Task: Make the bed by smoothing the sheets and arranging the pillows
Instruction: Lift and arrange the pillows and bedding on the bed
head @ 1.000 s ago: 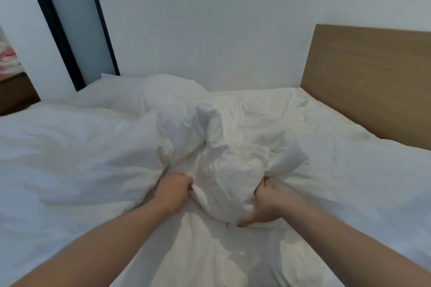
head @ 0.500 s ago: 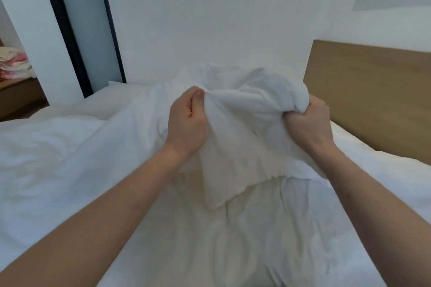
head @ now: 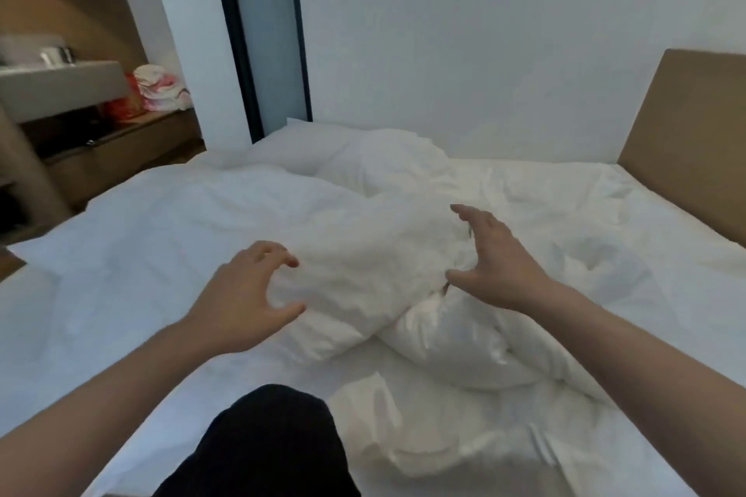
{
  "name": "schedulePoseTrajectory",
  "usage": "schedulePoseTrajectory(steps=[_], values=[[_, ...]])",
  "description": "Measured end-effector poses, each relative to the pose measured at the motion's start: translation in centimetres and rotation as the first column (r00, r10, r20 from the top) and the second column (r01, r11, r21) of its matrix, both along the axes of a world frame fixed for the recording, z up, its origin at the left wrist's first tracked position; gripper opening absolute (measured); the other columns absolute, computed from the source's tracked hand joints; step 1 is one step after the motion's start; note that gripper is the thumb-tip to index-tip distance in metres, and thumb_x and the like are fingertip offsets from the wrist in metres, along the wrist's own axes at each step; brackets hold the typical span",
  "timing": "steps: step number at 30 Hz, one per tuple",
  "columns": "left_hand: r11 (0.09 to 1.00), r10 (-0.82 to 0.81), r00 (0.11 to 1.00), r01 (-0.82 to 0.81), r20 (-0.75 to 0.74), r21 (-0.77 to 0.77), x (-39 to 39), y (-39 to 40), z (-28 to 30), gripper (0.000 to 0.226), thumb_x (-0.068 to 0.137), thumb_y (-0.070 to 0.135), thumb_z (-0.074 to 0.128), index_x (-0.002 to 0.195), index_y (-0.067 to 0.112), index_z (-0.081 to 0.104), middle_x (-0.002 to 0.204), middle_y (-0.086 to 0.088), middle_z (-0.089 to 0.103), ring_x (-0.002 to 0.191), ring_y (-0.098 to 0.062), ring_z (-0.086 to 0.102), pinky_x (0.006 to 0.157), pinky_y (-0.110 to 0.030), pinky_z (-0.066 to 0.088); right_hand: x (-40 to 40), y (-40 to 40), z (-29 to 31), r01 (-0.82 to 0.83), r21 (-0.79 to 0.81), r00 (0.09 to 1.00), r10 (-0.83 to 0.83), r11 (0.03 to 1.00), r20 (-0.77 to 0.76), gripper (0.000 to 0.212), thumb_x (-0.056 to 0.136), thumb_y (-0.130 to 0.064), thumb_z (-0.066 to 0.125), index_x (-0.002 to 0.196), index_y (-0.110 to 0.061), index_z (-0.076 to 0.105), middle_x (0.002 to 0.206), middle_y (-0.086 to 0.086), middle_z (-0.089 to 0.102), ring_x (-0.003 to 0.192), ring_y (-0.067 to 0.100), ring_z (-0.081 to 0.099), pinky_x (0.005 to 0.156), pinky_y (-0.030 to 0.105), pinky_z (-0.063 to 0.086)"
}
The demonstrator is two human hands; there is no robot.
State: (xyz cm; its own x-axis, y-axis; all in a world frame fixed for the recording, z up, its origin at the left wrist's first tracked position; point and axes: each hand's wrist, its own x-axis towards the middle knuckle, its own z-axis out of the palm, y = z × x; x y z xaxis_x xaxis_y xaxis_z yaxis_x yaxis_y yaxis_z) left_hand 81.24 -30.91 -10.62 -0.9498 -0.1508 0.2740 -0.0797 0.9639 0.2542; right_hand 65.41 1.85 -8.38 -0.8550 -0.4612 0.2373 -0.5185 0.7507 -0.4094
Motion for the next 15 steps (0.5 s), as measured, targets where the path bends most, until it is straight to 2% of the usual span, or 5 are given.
schedulePoseTrajectory(steps=[4, 8, 10, 12, 15], values=[[0.888, 0.429, 0.869, -0.455, 0.247, 0.061, 8.9, -7.7, -6.3, 0.129, 0.048, 0.070, 0.081, 0.155, 0.040, 0.015, 0.162, 0.008, 0.008, 0.144, -0.032, 0.024, 0.106, -0.053, 0.042, 2.3, -6.4, -5.0, -0.180, 0.246, 0.979, 0.148, 0.952, 0.141, 0.120, 0.068, -0.060, 0.080, 0.160, -0.035, 0.007, 0.165, 0.000, 0.017, 0.146, 0.030, 0.032, 0.115, 0.047, 0.036], [0.869, 0.397, 0.839, -0.474, 0.373, 0.141, 10.4, -8.5, -13.4, 0.156, 0.041, 0.063, 0.083, 0.156, 0.040, -0.020, 0.167, 0.009, -0.015, 0.155, -0.032, 0.002, 0.117, -0.053, 0.033, 2.3, -8.2, -10.2, -0.105, 0.491, 0.990, 0.047, 0.865, 0.130, 0.143, 0.063, -0.060, 0.085, 0.158, -0.034, -0.019, 0.169, 0.006, 0.000, 0.143, 0.042, 0.037, 0.112, 0.056, 0.034], [0.884, 0.422, 0.854, -0.462, 0.305, 0.070, 8.6, -8.1, -14.9, 0.141, 0.051, 0.049, 0.082, 0.160, 0.030, -0.005, 0.168, 0.000, 0.002, 0.149, -0.037, 0.021, 0.110, -0.051, 0.041, 1.4, -8.1, -11.0, -0.076, 0.535, 0.994, 0.023, 0.842, 0.105, 0.142, 0.066, -0.052, 0.087, 0.158, -0.035, -0.020, 0.165, 0.011, 0.007, 0.134, 0.044, 0.048, 0.103, 0.054, 0.043], [0.917, 0.391, 0.896, -0.399, 0.209, -0.007, 6.5, -9.0, -14.6, 0.100, 0.063, 0.029, 0.075, 0.152, 0.022, 0.030, 0.154, -0.004, 0.038, 0.124, -0.036, 0.051, 0.088, -0.047, 0.053, 0.4, -8.0, -11.2, -0.046, 0.527, 0.997, 0.005, 0.849, 0.080, 0.134, 0.070, -0.047, 0.086, 0.158, -0.036, -0.015, 0.154, 0.012, 0.024, 0.119, 0.042, 0.059, 0.091, 0.049, 0.049], [0.956, 0.251, 0.948, -0.210, 0.198, -0.205, 3.2, -11.9, -10.7, 0.057, 0.072, 0.022, 0.070, 0.128, 0.022, 0.062, 0.124, 0.000, 0.065, 0.107, -0.032, 0.066, 0.076, -0.043, 0.056, -0.4, -7.9, -11.5, -0.036, 0.506, 0.999, 0.019, 0.862, 0.038, 0.099, 0.086, -0.039, 0.075, 0.157, -0.027, 0.008, 0.138, 0.012, 0.046, 0.114, 0.039, 0.063, 0.089, 0.046, 0.050]])
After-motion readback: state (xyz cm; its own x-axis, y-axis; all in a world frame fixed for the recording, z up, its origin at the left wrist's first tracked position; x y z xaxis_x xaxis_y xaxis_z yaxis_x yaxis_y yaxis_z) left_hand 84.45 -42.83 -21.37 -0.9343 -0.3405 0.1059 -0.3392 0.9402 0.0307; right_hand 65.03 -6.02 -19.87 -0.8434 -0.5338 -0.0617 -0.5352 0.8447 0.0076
